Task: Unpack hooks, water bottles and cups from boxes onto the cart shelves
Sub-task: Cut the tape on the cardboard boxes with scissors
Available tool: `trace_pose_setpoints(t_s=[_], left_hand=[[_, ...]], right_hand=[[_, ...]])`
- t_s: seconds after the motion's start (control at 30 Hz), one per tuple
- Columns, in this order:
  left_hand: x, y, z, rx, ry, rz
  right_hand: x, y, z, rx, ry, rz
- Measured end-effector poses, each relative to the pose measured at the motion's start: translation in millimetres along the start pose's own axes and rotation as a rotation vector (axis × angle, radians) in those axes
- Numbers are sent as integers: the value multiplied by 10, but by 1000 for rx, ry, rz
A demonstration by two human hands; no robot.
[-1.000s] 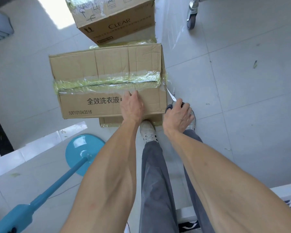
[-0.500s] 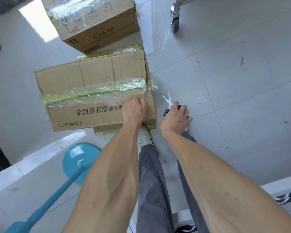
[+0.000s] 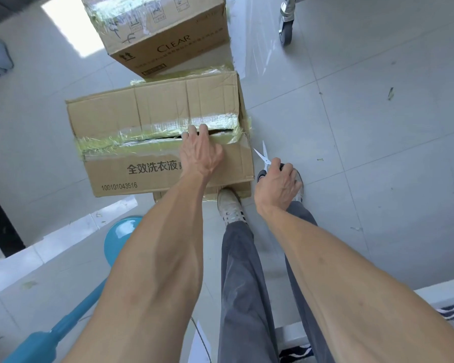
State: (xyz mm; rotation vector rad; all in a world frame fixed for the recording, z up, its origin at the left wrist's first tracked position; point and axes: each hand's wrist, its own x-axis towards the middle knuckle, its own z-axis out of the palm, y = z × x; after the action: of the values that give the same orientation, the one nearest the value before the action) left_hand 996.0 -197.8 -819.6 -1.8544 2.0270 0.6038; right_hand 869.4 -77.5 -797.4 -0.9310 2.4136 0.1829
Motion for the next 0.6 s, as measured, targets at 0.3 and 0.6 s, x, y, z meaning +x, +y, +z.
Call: trace_pose_setpoints(t_s=[0.3, 0.6], left_hand=[[-157, -30, -141, -38, 117, -156], [-149, 137, -82, -61, 139, -245]], right_hand=[[-39, -113, -186, -79, 127, -229], [-29, -128, -180, 268, 1, -21]])
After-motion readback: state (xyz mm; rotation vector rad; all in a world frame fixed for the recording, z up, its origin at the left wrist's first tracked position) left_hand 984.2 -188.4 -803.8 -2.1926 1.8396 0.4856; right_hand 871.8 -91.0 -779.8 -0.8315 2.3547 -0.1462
